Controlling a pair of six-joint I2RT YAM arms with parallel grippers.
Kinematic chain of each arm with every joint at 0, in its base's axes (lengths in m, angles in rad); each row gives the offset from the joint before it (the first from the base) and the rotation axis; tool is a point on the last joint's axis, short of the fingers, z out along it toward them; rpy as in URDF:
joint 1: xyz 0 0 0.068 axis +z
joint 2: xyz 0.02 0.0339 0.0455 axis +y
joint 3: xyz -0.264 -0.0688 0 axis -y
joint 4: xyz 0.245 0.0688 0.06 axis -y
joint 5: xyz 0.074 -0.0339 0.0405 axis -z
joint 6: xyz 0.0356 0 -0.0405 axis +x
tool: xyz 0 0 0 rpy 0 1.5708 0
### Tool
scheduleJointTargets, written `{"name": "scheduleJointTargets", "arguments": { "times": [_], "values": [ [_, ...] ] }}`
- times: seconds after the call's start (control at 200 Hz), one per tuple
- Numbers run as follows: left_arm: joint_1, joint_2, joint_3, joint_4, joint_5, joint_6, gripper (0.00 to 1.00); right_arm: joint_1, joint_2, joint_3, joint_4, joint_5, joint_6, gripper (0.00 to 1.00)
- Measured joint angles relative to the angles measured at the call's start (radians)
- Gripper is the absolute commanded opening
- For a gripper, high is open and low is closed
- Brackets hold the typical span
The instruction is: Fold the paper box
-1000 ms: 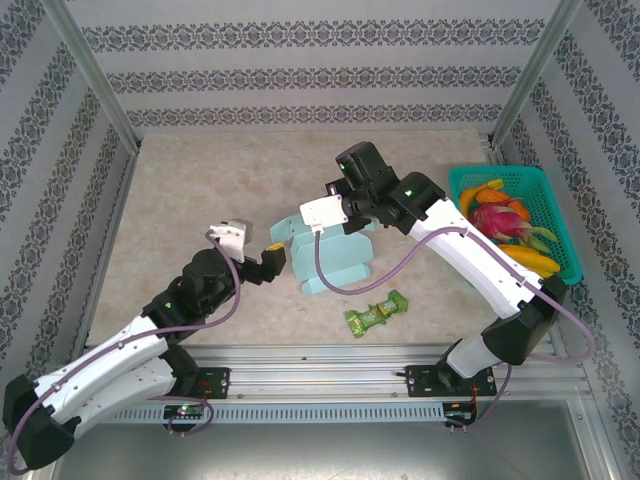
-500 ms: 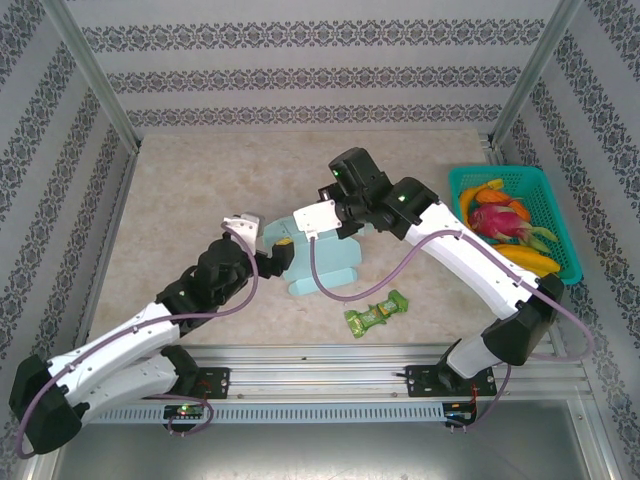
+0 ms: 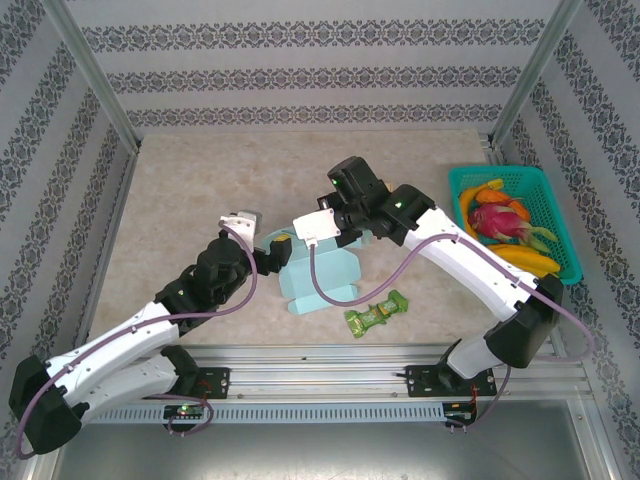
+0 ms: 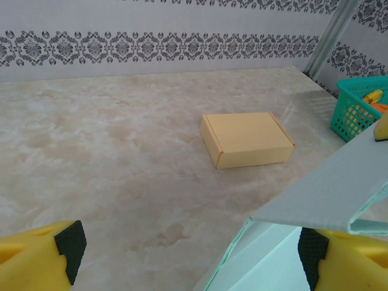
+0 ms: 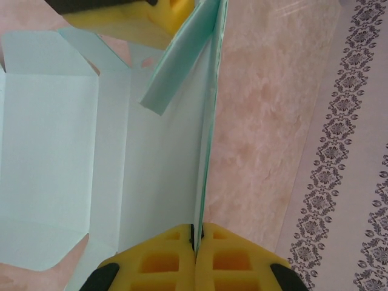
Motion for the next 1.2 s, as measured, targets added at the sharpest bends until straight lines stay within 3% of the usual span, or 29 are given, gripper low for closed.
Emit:
{"name": "scheduleJointTargets", "arguments": {
  "times": [0.56,0.924,1.204],
  "values": [
    [-0.007,0.032,-0.008,0.005,-0.075,-0.042,0.93,-0.035,-0.014,-0.067,0.06,-0.042,0.121,0.0],
    [-0.007,-0.21,-0.262,0.082,0.026,-0.103,0.93,-0.125,0.067,-0.087,0.038,-0.071,0.159,0.0],
    [-0.007,-0.114,-0.358,0.158,0.104,-0.155,0.93,-0.14,0.083,-0.088,0.037,-0.099,0.189,0.0]
  ]
}}
